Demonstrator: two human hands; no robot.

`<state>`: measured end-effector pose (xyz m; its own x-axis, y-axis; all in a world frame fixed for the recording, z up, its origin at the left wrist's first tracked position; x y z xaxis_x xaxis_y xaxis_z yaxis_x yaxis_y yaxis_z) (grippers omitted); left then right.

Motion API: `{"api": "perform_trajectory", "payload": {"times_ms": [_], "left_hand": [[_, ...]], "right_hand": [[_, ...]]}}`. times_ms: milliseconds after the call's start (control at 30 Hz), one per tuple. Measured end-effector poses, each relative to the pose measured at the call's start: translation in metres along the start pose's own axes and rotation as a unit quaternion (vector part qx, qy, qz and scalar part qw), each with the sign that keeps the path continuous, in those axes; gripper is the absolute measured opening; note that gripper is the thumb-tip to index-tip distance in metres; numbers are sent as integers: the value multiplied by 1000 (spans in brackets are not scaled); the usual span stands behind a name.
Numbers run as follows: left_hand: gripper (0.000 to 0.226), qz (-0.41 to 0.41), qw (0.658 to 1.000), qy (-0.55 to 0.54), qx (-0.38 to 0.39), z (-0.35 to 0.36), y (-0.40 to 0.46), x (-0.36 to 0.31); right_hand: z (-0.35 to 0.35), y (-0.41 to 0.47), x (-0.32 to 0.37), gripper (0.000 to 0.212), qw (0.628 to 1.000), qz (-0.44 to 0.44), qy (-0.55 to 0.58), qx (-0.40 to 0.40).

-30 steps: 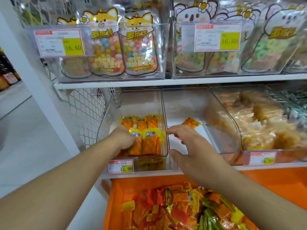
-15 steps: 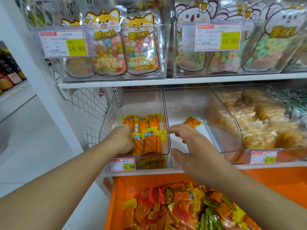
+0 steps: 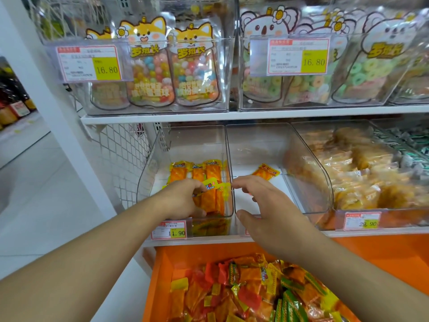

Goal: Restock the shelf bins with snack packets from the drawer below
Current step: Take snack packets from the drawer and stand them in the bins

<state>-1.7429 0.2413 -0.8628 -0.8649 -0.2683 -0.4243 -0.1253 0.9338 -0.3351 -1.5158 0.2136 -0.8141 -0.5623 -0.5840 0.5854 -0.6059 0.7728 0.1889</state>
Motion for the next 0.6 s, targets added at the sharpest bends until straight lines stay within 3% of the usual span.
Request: {"api": "perform_trajectory", "payload": {"times_ms": [167,433,600], "left_hand": [[81,14,999,28,-15,0,4,-12],[86,18,998,-60,-7,2,6,-10],[67,-7,994,-110,11,3,5,-5]], "right_hand": [[0,0,-1,54,1000,-1,-3,-2],[-2,1,-1,53,1000,-3,-11,-3],[-3,-2,0,54,1000,10,-13,7]]}}
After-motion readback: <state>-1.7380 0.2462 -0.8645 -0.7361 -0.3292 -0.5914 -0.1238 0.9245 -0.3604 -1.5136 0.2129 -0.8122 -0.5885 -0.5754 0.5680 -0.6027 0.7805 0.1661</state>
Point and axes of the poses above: each hand's wrist, its own y-axis towards the middle knuckle, its own z-axis out of the palm, x = y × z, the point moved 4 cm from there along y, towards the middle knuckle, and after that the axes turned 5 degrees about -z, right-handed, at the moved point
